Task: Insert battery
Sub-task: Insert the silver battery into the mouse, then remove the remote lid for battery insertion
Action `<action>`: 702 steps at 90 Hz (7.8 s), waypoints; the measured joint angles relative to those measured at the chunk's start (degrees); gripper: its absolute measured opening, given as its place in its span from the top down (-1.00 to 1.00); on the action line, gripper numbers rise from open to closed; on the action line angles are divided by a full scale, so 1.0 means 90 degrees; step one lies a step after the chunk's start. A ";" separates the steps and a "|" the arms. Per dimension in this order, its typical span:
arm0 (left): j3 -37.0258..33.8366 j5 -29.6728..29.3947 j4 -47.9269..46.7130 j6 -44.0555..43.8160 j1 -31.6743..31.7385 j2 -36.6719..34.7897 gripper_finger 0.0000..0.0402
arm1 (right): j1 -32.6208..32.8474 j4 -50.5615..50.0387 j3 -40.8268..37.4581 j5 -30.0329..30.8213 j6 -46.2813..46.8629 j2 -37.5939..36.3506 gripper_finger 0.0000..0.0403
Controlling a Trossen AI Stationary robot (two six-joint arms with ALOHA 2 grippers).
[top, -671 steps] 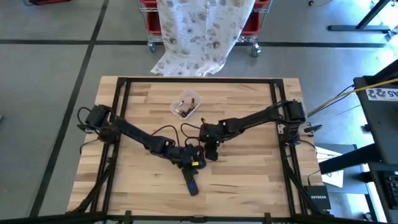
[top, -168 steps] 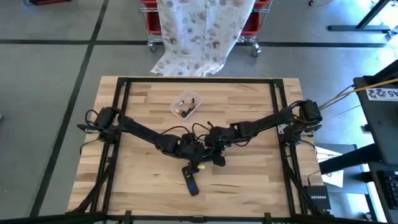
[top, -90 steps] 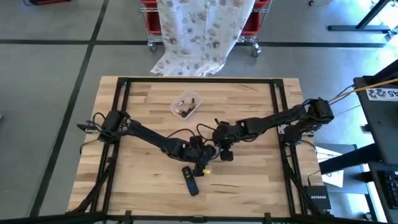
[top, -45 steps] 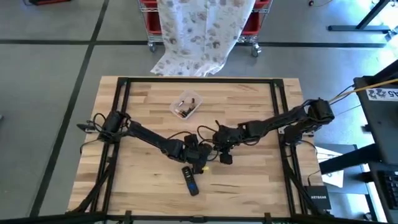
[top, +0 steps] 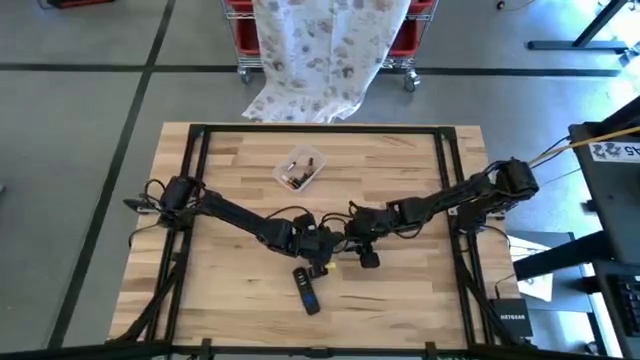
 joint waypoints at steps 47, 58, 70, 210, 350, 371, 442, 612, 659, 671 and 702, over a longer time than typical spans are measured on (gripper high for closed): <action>-0.0806 0.2687 0.2984 -0.0919 0.1050 -0.0298 0.63 | -0.0008 -0.1606 0.0490 -0.0061 0.0418 -0.1143 0.18; -0.1445 0.3378 0.4217 -0.1603 0.1389 -0.0203 0.63 | -0.0001 -0.1927 0.0474 -0.0230 0.0673 -0.1167 0.18; -0.1990 0.3746 0.4845 -0.2294 0.1630 -0.0116 0.63 | -0.0001 -0.1982 0.0303 -0.0415 0.0852 -0.1167 0.18; -0.1141 0.2846 0.3965 -0.2071 0.1710 0.0314 0.71 | -0.0001 -0.2193 0.0053 -0.0431 0.2424 -0.2249 0.18; 0.0525 0.2300 -0.1374 0.4697 -0.1475 -0.0677 0.98 | 0.1895 -0.0052 0.0056 0.1806 0.6630 -0.1935 0.18; 0.0523 0.2175 -0.1056 0.4660 -0.1569 -0.0618 0.98 | 0.2232 -0.0024 0.0058 0.2333 0.7066 -0.1935 0.18; -0.0014 0.2596 -0.0695 0.7039 -0.1086 -0.0607 -0.16 | 0.2246 0.0028 0.0058 0.2422 0.6824 -0.1935 0.18; -0.2632 0.5130 0.3696 -0.3873 0.1100 -0.0619 -0.14 | 0.2532 -0.0735 0.0064 0.2707 0.7886 -0.1762 0.18; -0.2627 0.4338 0.0519 -0.2867 0.0712 -0.1562 -0.16 | 0.2181 -0.0445 0.0081 0.1458 0.8571 -0.0092 0.18; -0.2625 0.3849 0.0817 -0.2945 0.0339 -0.1564 -0.16 | 0.1689 -0.0219 0.0305 0.1164 0.8092 0.0480 0.22; -0.2646 0.3369 0.4321 -0.3373 -0.0362 -0.0820 -0.16 | 0.0028 -0.0352 0.1481 0.0271 0.6314 0.1829 0.77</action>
